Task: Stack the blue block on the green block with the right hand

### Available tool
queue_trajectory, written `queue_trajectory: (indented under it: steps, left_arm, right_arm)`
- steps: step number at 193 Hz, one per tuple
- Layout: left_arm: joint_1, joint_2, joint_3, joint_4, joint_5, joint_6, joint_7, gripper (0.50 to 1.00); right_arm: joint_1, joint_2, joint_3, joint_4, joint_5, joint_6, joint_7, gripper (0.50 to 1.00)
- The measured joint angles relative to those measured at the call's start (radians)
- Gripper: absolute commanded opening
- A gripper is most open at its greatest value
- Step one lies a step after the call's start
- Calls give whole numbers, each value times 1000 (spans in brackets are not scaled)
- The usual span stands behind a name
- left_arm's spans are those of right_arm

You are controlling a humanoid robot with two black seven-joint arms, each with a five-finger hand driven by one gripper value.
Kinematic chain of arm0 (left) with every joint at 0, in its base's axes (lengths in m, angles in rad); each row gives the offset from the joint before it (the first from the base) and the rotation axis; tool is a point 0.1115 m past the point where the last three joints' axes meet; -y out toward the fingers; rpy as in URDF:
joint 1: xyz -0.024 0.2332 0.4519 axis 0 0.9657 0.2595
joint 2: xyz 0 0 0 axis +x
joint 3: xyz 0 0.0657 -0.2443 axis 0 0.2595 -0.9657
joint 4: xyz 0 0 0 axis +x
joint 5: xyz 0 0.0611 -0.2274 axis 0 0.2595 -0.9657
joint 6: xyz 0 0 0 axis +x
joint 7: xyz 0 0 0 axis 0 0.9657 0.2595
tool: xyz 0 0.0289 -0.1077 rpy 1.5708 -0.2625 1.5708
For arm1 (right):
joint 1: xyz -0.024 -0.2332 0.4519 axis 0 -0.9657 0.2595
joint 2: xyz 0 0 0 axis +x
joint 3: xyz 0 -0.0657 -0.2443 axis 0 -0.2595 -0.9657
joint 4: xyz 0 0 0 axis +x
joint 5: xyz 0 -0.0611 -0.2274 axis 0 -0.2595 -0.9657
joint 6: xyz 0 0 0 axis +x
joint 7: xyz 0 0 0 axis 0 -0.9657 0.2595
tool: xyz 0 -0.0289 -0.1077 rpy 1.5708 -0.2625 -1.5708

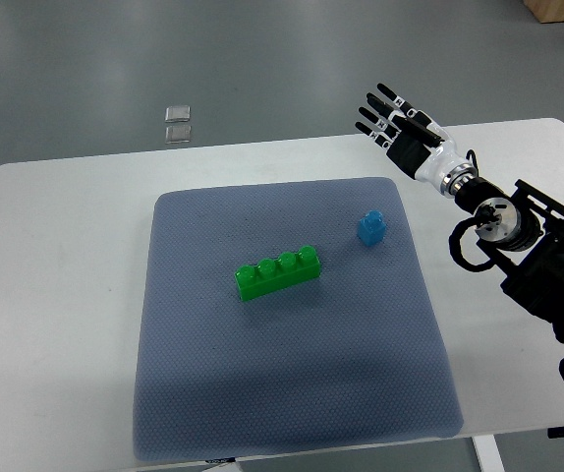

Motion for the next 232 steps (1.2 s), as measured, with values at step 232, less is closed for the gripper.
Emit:
queue_trajectory:
  steps: [232]
  left_arm:
    - [-4, 0, 6, 2, 0, 0, 0, 1000]
  right_arm:
    - [247, -224, -275, 119, -408, 117, -91, 913]
